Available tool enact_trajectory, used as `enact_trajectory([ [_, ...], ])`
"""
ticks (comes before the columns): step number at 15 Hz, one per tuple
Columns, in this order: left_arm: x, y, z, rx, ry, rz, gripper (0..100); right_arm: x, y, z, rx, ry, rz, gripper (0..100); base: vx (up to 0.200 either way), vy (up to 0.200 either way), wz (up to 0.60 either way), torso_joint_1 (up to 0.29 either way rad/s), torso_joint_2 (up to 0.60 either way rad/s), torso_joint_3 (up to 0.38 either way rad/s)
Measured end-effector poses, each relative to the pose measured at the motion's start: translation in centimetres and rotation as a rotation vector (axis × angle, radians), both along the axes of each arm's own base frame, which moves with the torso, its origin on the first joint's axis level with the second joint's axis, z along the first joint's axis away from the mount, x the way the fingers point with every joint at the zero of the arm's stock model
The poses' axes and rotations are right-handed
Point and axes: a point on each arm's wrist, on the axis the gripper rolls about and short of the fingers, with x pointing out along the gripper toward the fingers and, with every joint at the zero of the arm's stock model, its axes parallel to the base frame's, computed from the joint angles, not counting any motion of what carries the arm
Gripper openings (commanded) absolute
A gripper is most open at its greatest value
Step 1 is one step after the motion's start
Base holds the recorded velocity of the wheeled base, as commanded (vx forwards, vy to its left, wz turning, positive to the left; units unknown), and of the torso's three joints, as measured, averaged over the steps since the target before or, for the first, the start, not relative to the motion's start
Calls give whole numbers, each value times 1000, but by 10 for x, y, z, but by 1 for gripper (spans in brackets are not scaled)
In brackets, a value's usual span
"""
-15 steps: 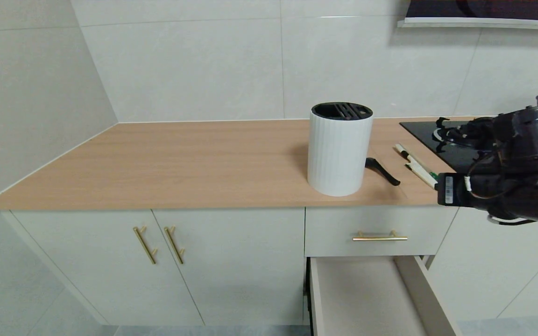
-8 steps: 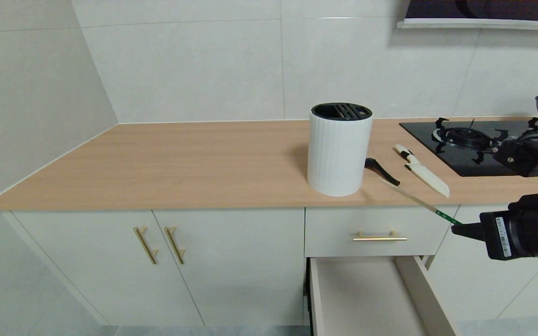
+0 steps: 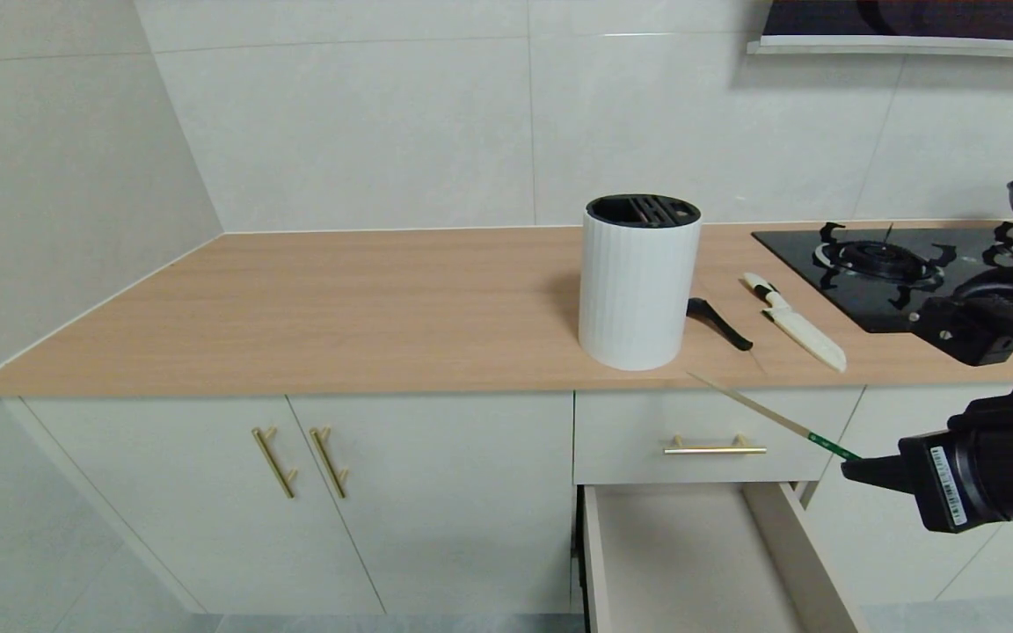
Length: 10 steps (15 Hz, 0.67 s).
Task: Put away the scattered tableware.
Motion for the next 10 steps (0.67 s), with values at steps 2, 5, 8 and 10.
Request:
enact_trajectory([
  [2, 0, 0, 0, 0, 0, 0, 100, 3, 1, -4, -9, 14, -1, 0, 0, 0, 0, 0, 0, 0],
  [5, 0, 0, 0, 0, 0, 0, 100, 7, 4, -10, -24, 37, -2, 0, 0, 0, 0, 0, 0, 0],
  [8, 0, 0, 0, 0, -1, 0, 100, 12, 6, -14, -18, 27, -2, 0, 0, 0, 0, -52, 125, 75],
  [10, 0, 0, 0, 0, 0, 0, 100, 13, 7, -17, -18, 26, -1, 0, 0, 0, 0, -163, 405, 230],
])
